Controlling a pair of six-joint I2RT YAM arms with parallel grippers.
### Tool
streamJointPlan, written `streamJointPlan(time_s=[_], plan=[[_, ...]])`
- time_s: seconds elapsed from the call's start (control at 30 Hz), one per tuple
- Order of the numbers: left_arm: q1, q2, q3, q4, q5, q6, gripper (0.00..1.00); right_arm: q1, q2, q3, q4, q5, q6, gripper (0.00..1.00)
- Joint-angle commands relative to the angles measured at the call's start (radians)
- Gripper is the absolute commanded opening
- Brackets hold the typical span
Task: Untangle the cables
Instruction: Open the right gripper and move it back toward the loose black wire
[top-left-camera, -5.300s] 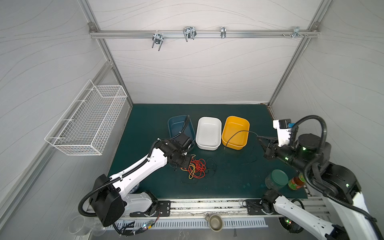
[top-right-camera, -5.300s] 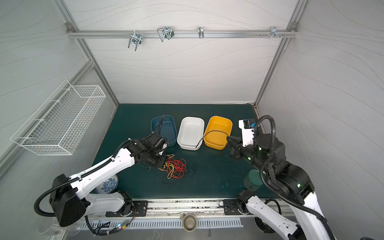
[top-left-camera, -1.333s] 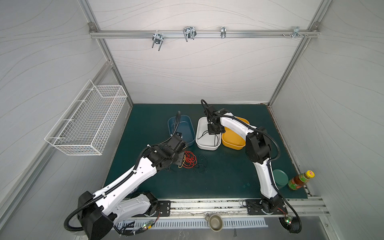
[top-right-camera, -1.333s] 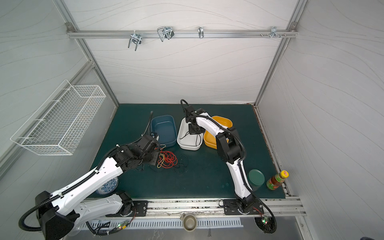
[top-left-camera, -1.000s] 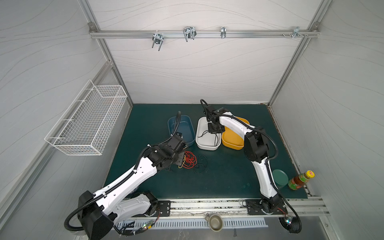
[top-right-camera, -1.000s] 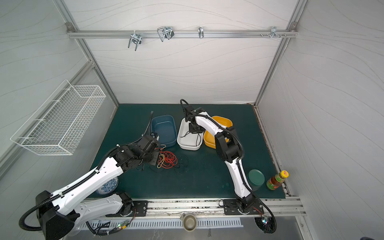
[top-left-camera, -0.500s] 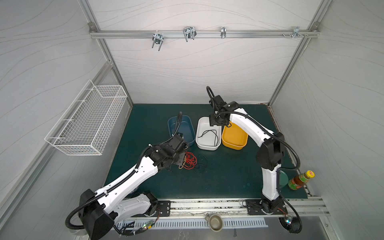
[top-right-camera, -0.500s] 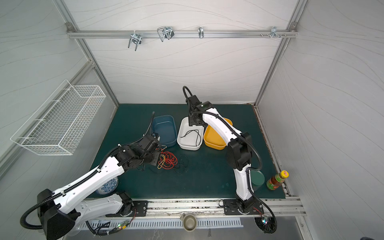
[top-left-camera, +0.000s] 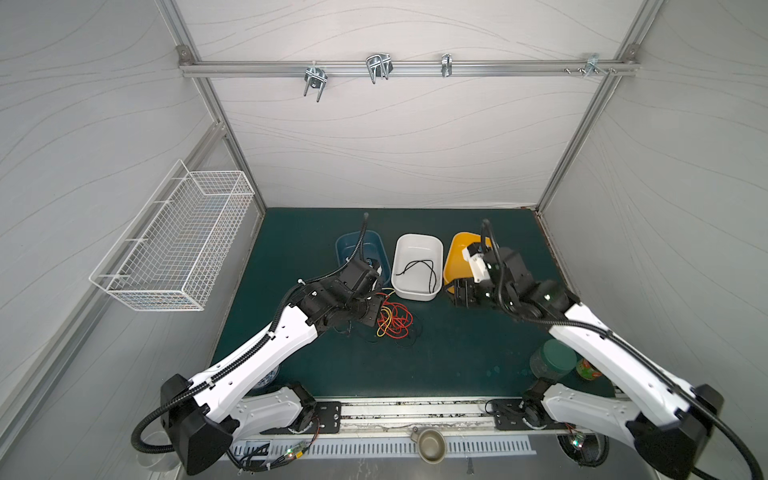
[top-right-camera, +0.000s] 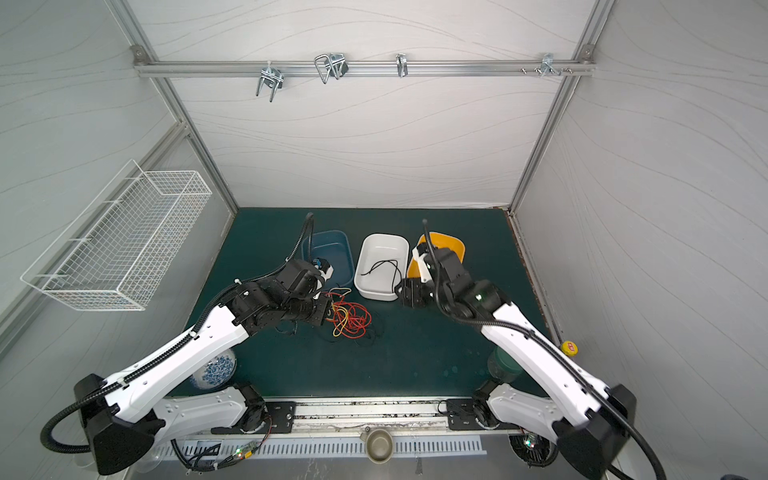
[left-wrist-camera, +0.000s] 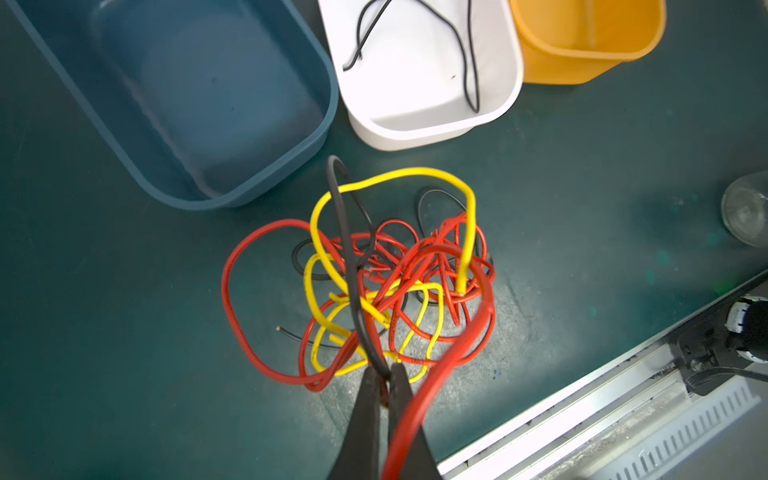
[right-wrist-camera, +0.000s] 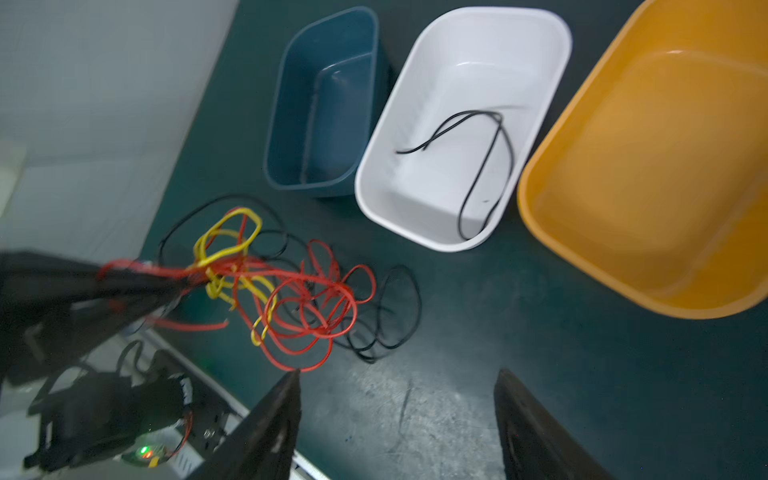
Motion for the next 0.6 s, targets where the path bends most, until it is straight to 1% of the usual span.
streamJointPlan(time_s=[0.0, 0.1, 0.2, 0.3, 0.4, 0.47, 0.57], plan=[[-0.005, -0.037, -0.006, 0.054, 0.019, 0.025, 0.0, 0.08, -0.105, -0.156, 0.157, -0.038, 0.087, 0.73], [-0.004, -0.062, -0.046, 0.126, 0.041, 0.005, 0.0, 0.16, -0.16, -0.261, 0.239, -0.015, 0.135, 0.72], [-0.005, -0.076, -0.055, 0.158, 0.06, -0.007, 0.0, 0.253, -0.155, -0.323, 0.304, 0.05, 0.153, 0.71], [-0.005, -0.099, -0.077, 0.172, 0.043, 0.007, 0.0, 0.311, -0.079, -0.332, 0.33, 0.098, 0.162, 0.69], [-0.004, -0.135, -0.1, 0.17, 0.011, 0.023, 0.0, 0.348, 0.017, -0.301, 0.337, 0.123, 0.165, 0.64], [-0.005, -0.167, -0.117, 0.17, -0.016, 0.029, 0.0, 0.375, 0.068, -0.282, 0.339, 0.163, 0.164, 0.62], [-0.005, -0.215, -0.15, 0.19, -0.058, 0.027, 0.0, 0.383, 0.104, -0.275, 0.347, 0.201, 0.168, 0.57]])
